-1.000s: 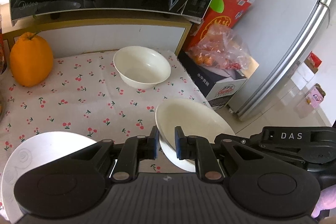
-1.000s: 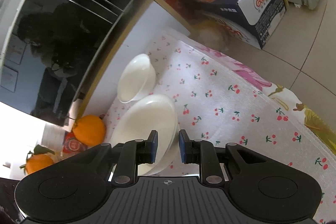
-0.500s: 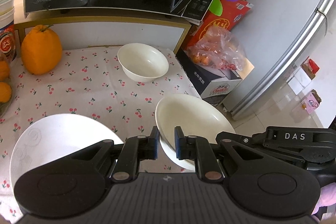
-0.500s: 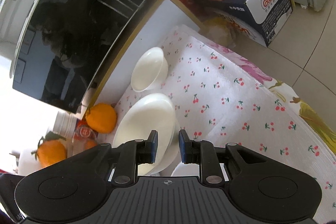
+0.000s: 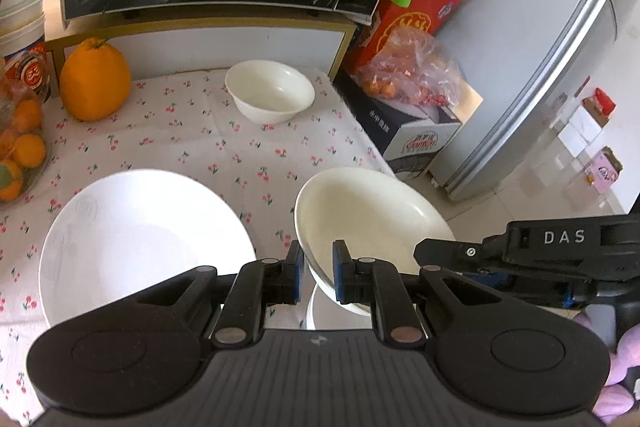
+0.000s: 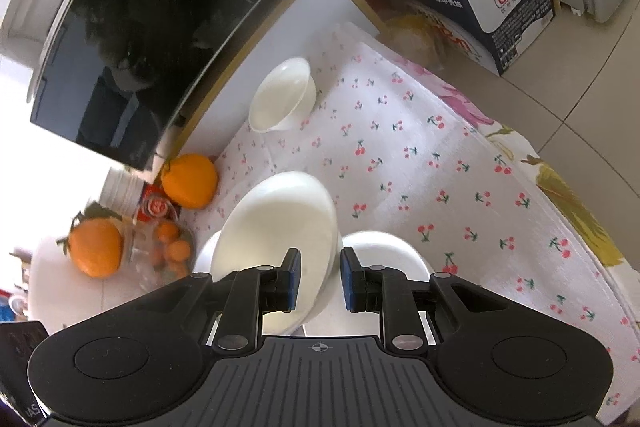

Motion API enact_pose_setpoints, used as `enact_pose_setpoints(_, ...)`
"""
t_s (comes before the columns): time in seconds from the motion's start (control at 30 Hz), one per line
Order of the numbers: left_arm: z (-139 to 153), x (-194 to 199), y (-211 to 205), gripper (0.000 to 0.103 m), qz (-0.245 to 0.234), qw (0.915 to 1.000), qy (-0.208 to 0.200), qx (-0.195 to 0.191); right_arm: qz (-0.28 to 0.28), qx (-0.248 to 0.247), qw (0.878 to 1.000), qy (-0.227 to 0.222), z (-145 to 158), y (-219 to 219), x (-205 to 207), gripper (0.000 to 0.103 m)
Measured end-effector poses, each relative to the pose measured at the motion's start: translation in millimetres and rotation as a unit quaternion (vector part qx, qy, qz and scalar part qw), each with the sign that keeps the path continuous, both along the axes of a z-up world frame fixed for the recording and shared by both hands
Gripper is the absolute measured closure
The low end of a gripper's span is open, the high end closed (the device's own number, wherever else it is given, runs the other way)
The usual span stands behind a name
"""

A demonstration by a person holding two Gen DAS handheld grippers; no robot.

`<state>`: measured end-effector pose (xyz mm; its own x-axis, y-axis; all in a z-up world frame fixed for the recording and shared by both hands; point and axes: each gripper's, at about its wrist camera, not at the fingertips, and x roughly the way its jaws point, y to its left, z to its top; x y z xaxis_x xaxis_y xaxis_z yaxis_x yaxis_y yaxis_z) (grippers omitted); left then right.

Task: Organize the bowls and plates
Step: 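Lift the cream bowl and carry it over the white bowl stack, then lower the cream bowl onto the bowl stack and open the left gripper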

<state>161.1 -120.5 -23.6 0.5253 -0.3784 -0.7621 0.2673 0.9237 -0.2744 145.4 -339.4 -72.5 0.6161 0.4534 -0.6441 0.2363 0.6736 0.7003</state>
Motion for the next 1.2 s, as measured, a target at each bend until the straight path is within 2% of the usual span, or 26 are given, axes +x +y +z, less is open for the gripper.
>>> enact_pose_setpoints(0.47,-12,-19,-4,0.09,-0.007,0.999,0.015,0.041,0.036,-0.041,0.998,0.015,0,13,-17,0.082)
enact_pose_setpoints(1.2,-35,-22,-12,0.088,-0.024,0.9958,0.049,0.073,0.056,-0.082,0.994,0.048,-17,21,-14,0.081)
